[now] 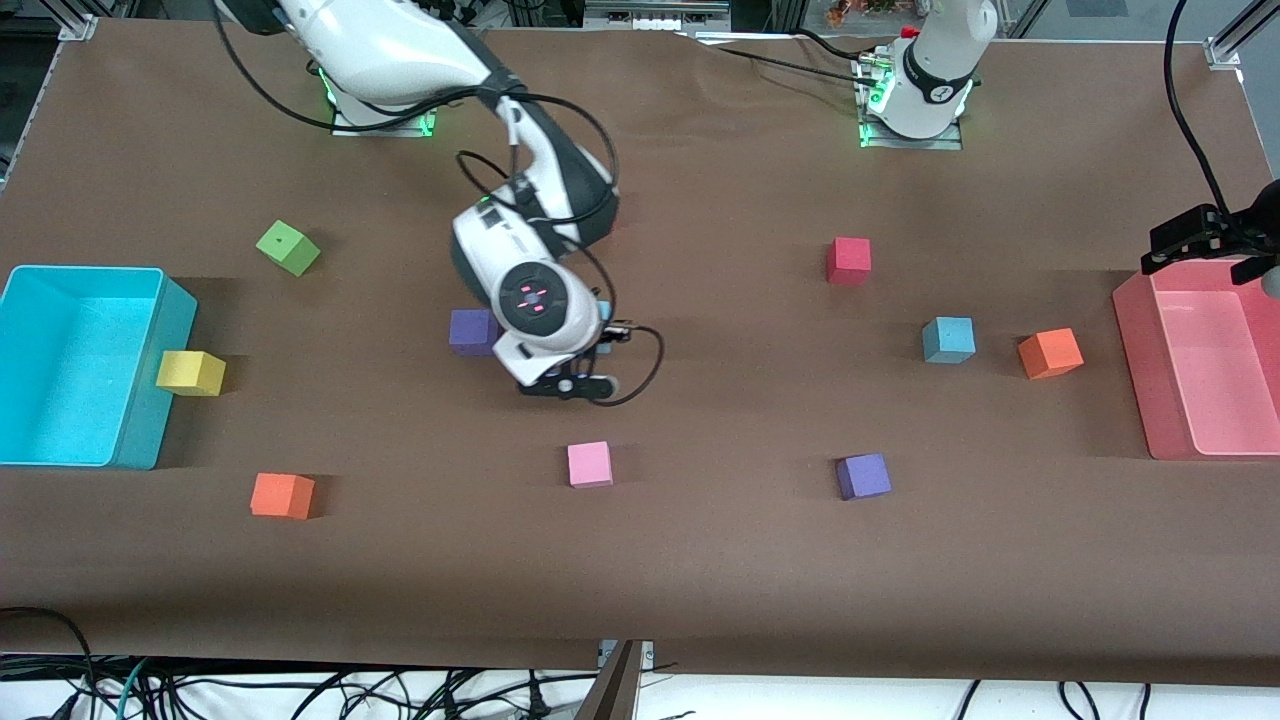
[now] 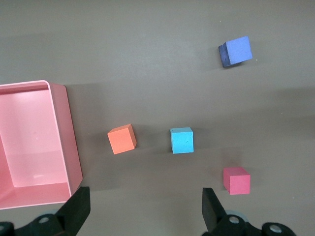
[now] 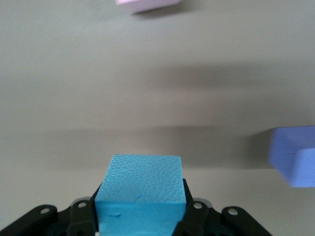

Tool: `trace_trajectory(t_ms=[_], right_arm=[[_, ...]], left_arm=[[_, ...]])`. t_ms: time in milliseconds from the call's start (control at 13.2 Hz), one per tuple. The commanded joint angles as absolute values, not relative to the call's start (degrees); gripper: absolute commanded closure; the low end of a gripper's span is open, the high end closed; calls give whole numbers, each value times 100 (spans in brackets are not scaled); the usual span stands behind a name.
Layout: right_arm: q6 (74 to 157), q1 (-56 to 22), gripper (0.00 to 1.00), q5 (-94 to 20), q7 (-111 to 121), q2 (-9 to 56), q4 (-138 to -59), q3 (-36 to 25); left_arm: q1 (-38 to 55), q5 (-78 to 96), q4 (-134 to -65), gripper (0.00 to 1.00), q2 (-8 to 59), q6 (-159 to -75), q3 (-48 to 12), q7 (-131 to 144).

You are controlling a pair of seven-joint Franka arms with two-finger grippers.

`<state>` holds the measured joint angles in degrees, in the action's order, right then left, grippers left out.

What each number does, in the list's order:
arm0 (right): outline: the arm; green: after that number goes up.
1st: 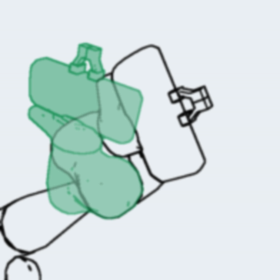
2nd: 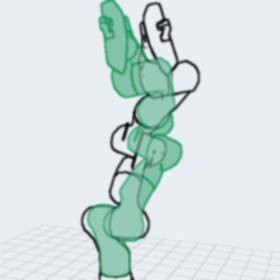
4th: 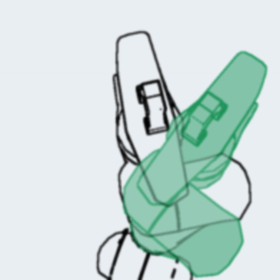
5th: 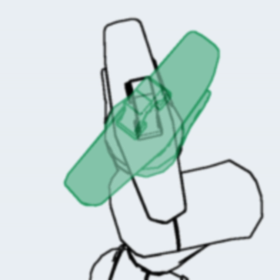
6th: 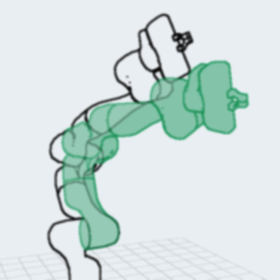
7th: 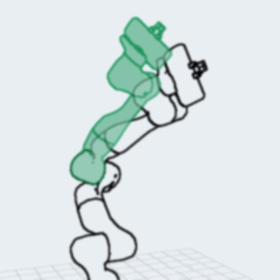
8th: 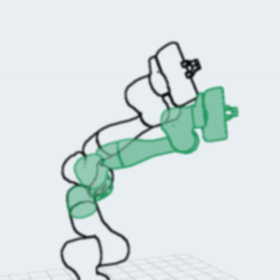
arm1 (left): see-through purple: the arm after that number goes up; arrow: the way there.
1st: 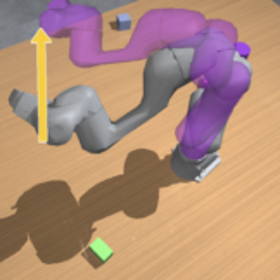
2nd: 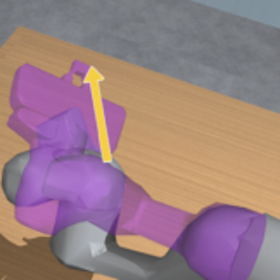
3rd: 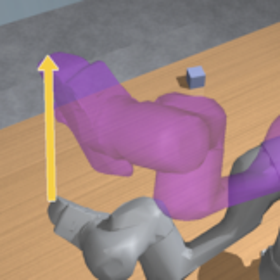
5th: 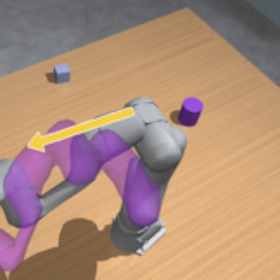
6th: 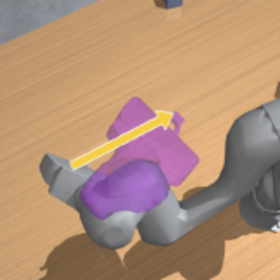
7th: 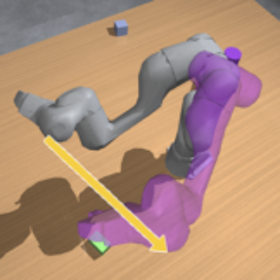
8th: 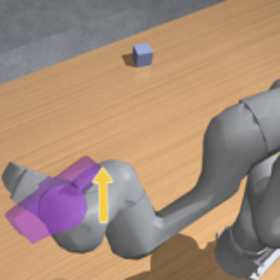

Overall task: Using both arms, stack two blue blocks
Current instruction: 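Lift the light blue cube and carry it to the table middle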

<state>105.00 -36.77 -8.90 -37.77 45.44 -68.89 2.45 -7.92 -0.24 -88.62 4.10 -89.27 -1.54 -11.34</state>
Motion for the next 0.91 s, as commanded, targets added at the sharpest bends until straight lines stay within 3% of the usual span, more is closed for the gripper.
trace_trajectory(t_ms=[0,152,835], right_arm=[[10949,-4139,100,-940,-4139,5070,-6574,193],[11406,-4262,100,-958,-4148,5273,-6557,228],[11557,-4746,100,-958,-4438,5633,-6443,220]], left_arm=[[-826,35,-8771,0,431,-8930,-185,-1090],[-826,61,-8771,0,439,-8938,-185,-1090],[-835,79,-8763,0,448,-8930,-158,-1187]])
